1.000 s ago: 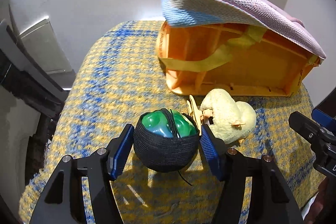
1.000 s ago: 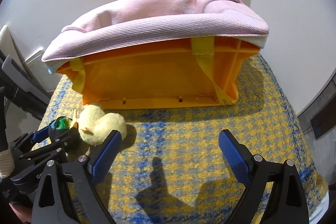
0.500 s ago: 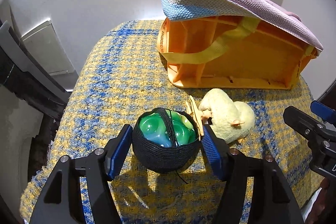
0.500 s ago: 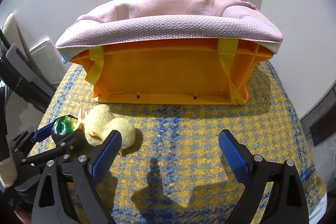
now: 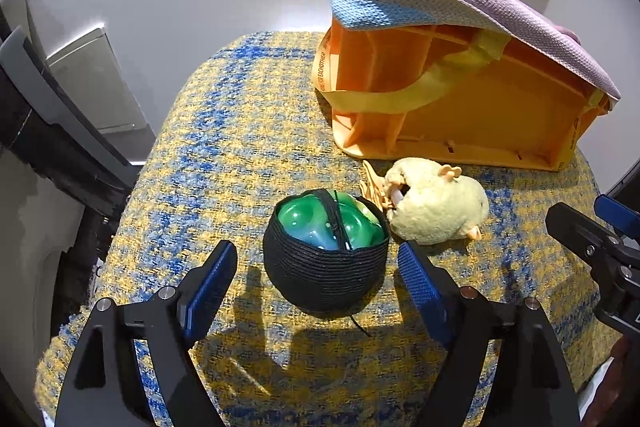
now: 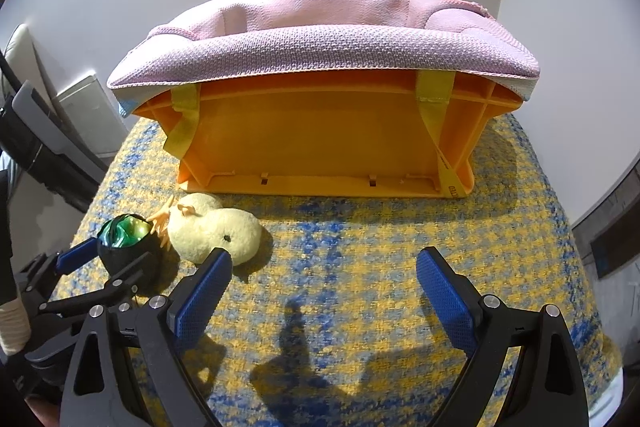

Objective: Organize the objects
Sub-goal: 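Lift the ball with the left tool while the right tool grasps the yellow chick plush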

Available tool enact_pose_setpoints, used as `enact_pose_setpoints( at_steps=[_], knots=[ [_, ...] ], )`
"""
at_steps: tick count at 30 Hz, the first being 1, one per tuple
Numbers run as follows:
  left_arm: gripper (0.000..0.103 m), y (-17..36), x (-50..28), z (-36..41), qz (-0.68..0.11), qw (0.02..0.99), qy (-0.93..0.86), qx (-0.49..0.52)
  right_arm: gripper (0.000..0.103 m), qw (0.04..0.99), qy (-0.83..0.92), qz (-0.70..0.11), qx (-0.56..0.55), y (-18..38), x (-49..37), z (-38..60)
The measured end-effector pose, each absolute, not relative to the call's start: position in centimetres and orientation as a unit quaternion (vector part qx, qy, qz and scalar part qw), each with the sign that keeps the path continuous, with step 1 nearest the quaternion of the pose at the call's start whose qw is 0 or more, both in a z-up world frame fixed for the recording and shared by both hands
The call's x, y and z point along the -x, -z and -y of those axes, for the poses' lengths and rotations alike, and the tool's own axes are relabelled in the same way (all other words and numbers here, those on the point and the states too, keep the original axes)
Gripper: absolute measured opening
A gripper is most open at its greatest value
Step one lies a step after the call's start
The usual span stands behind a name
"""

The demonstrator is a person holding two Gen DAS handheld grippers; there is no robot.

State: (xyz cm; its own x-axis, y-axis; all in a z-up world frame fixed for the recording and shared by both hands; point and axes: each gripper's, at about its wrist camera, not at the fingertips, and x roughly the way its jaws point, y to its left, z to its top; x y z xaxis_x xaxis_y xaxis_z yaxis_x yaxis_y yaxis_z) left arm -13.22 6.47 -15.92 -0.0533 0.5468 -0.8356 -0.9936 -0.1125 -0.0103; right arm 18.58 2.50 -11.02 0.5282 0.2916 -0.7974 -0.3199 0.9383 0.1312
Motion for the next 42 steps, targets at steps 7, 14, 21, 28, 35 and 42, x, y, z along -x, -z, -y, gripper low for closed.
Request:
enact_pose_setpoints(
  at_steps=[7, 14, 21, 28, 35, 42],
  knots=[
    [0.082, 16.3, 13.3, -6.6, -0.316, 0.588, -0.652, 0.36, 0.094, 0.873, -0.174, -0.456, 0.015, 11.1, -18.7, -2.8],
    [0.061, 16.7, 13.1, -7.0, -0.317, 0.6, -0.638, 0.364, 0.094, 0.869, -0.17, -0.464, 0.012, 11.4, -19.1, -2.9],
    [0.061, 16.5, 13.5, -6.4, -0.31, 0.601, -0.641, 0.363, 0.094, 0.868, -0.173, -0.465, 0.015, 11.2, -19.0, -3.2],
    [0.061, 15.9, 14.8, -5.3, -0.3, 0.589, -0.656, 0.365, 0.094, 0.866, -0.185, -0.464, 0.02, 11.2, -18.9, -4.5],
    [0.061, 15.4, 16.5, -4.9, -0.286, 0.575, -0.676, 0.362, 0.094, 0.861, -0.196, -0.47, 0.022, 11.3, -19.5, -6.8],
    [0.061, 15.6, 18.5, -4.9, -0.271, 0.563, -0.685, 0.376, 0.094, 0.857, -0.197, -0.476, 0.025, 11.6, -20.4, -9.3]
  ],
)
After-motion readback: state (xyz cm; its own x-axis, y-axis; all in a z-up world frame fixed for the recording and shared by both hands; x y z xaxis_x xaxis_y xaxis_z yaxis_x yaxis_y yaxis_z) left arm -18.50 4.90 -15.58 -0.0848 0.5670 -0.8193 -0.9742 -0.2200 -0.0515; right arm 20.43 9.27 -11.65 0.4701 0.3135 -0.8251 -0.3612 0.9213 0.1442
